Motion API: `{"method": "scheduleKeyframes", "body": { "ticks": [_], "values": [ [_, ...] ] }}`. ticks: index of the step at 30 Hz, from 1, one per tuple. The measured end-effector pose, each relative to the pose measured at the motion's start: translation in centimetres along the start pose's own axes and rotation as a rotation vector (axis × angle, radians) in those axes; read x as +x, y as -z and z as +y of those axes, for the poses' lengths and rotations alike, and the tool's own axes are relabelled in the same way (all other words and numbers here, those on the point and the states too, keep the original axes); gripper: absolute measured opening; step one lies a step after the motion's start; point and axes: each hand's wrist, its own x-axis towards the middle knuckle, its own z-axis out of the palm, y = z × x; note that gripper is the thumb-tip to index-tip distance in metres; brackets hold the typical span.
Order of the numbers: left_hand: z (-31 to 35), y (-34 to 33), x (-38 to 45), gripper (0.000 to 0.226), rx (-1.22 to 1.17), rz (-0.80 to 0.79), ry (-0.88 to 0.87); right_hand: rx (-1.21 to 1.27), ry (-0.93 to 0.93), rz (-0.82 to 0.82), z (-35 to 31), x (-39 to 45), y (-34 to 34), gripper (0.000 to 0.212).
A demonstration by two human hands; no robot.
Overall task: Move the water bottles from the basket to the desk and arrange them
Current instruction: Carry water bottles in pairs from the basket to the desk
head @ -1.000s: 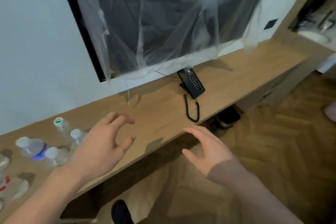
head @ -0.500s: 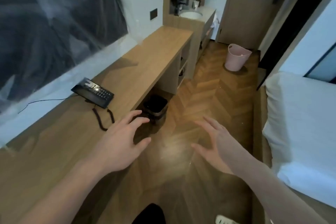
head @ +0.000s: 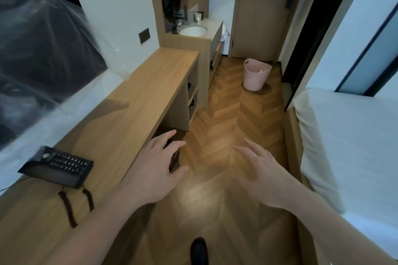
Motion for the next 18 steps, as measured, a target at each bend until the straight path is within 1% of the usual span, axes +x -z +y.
{"method": "scheduleKeyframes", "body": {
  "ticks": [4,8,12,18],
  "values": [
    [-1.5,1.1,7.3,0.065,0.004,-0.02,0.019,-0.041,-0.015,0.012,0.5,6.3,3.2,0.075],
    [-2.0,1.4,14.2,0.067,0.024,-0.055,0.002,-0.06,-0.038,0.057,2.3,11.4,5.8,0.074],
    [-1.6,1.5,19.9,0.069,0.054,-0.114,-0.028,-0.058,-0.084,0.075,4.5,15.0,7.4,0.073],
    [-0.2,1.4,29.3,0.07,0.091,-0.107,-0.061,-0.001,-0.13,0.102,8.7,21.9,10.7,0.075]
  ]
}}
